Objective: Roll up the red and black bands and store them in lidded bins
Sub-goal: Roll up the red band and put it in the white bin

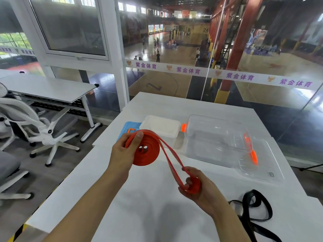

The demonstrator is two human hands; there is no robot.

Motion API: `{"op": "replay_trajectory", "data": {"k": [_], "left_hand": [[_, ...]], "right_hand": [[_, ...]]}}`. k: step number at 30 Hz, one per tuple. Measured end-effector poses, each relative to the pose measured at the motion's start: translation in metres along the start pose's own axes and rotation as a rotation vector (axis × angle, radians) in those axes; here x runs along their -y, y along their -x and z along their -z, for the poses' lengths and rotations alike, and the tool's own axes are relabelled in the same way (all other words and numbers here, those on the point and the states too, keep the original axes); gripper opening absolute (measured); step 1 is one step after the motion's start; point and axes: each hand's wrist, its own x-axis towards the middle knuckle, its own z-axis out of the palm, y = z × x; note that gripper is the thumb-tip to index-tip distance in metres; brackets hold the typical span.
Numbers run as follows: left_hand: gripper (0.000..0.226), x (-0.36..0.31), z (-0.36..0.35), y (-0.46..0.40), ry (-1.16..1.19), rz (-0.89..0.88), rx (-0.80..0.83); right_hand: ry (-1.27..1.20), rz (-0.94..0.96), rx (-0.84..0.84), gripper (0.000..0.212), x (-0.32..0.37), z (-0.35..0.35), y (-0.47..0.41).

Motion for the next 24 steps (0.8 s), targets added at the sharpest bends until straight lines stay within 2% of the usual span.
{"op": "replay_trajectory", "data": {"k": [3,6,8,11,14,17,24], "left_hand": [[0.038,-0.004,-0.004,0.005,0.029,-0.015,0.043],[0.037,-0.006,-0.009,0.011,0.011,-0.044,0.101],[0.039,-0.007,-0.010,0.015,-0.030,-0.075,0.161],[0.031,-0.011,-0.010,0.019,-0.097,-0.103,0.231],[0.034,-0.010,-0.012,0.024,-0.155,-0.109,0.275],[0.046,-0.010,-0.015,0.029,-0.145,-0.114,0.284],[0.046,-0.004,-0.021,0.029,-0.044,-0.052,0.208]], "right_hand": [[0.161,0.029,0.013,0.027,-0.011,-0.009,-0.004],[0.491,0.119,0.005,0.029,-0.016,-0.013,-0.005],[0.614,0.263,-0.025,0.031,-0.013,-0.016,-0.006],[0.558,0.593,-0.088,0.034,0.005,-0.031,-0.005],[0.601,0.823,0.063,0.029,0.027,-0.060,0.009],[0.746,0.819,0.208,0.029,0.027,-0.080,0.017],[0.790,0.764,0.119,0.021,0.005,-0.074,0.007]]}}
